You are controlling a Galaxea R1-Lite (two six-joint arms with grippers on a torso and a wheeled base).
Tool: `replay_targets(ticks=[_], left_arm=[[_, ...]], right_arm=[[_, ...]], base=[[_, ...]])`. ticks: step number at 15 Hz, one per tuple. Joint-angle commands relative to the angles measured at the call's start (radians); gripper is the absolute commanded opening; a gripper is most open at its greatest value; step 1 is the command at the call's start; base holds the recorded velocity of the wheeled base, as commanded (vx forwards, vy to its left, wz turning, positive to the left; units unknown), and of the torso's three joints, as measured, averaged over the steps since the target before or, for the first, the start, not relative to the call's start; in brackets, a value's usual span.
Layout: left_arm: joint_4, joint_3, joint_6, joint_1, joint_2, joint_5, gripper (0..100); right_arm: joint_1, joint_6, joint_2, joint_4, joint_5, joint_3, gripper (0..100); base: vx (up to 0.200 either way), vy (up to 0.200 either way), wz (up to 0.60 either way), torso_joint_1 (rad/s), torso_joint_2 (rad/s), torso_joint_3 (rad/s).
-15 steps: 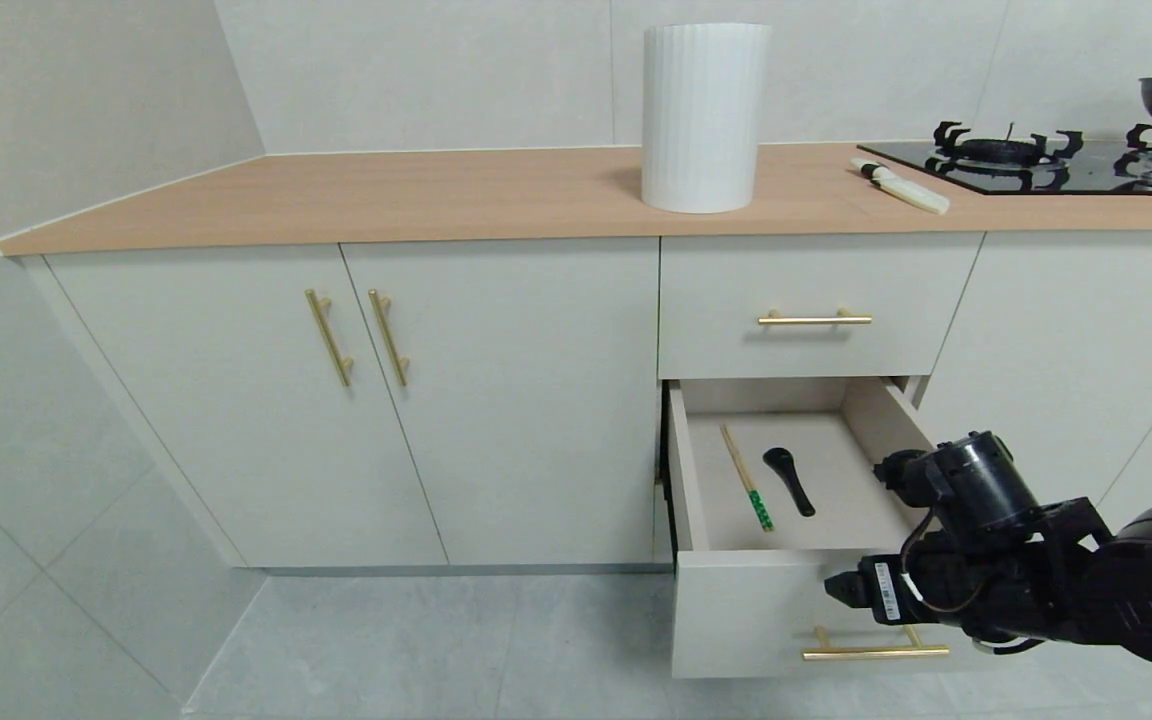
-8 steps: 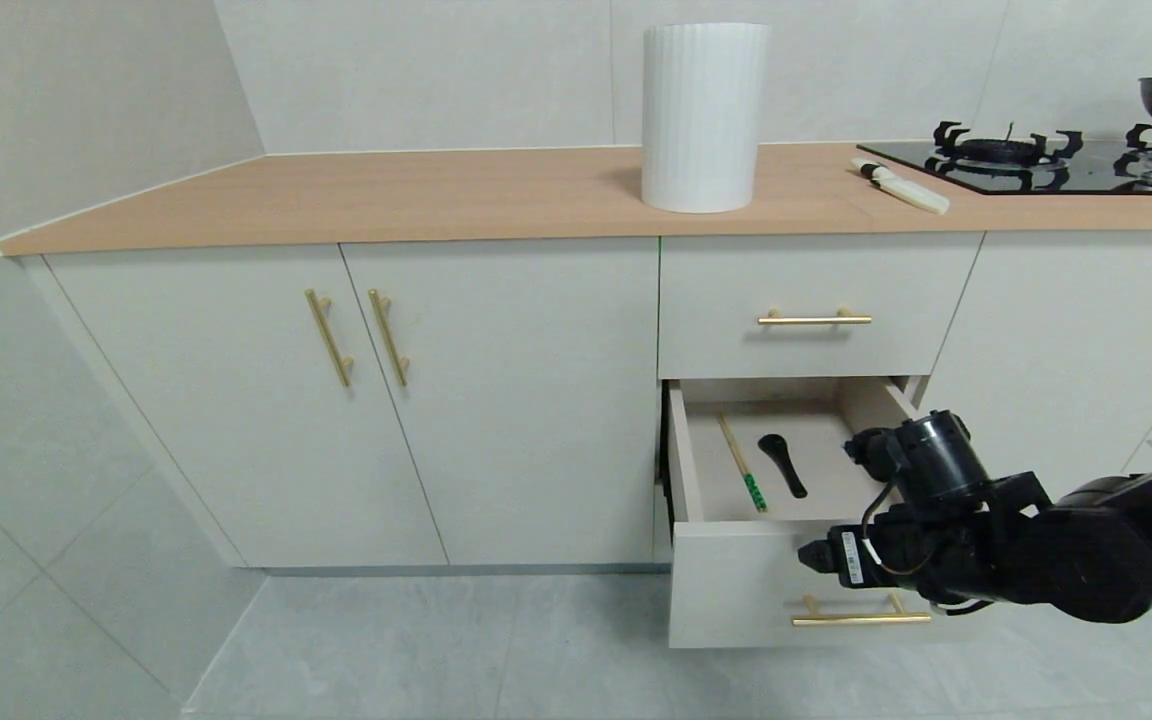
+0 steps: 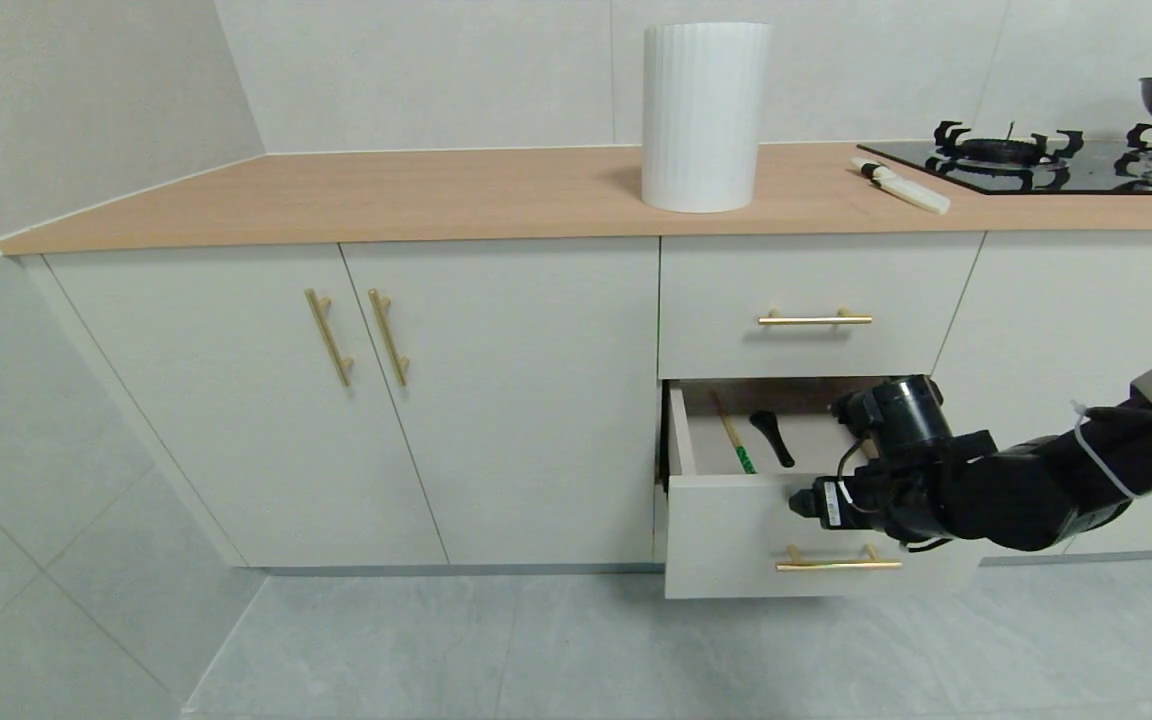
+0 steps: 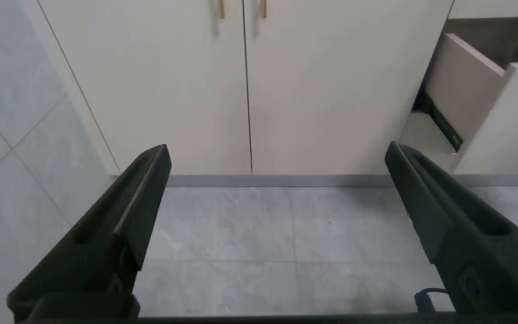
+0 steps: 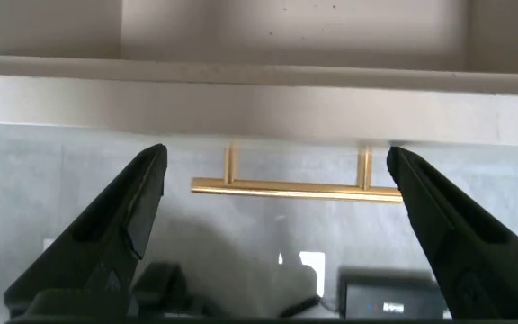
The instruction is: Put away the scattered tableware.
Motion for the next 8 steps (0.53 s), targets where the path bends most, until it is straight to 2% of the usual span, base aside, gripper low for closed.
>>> replay_targets(ticks=[1, 8], left_arm=[[0.0, 0.0, 0.0, 0.0, 0.002, 0.0, 100], [0.0, 0.0, 0.0, 0.0, 0.002, 0.0, 100]], right_arm=[[-0.02, -0.013, 0.062, 0.0, 0.001, -0.057, 100], [-0.037, -0.017, 0.173, 0.0, -0.001, -0.247, 100]], base=[[0.0, 0.0, 0.0, 0.0, 0.0, 0.0], [0.0, 0.0, 0.0, 0.0, 0.0, 0.0]])
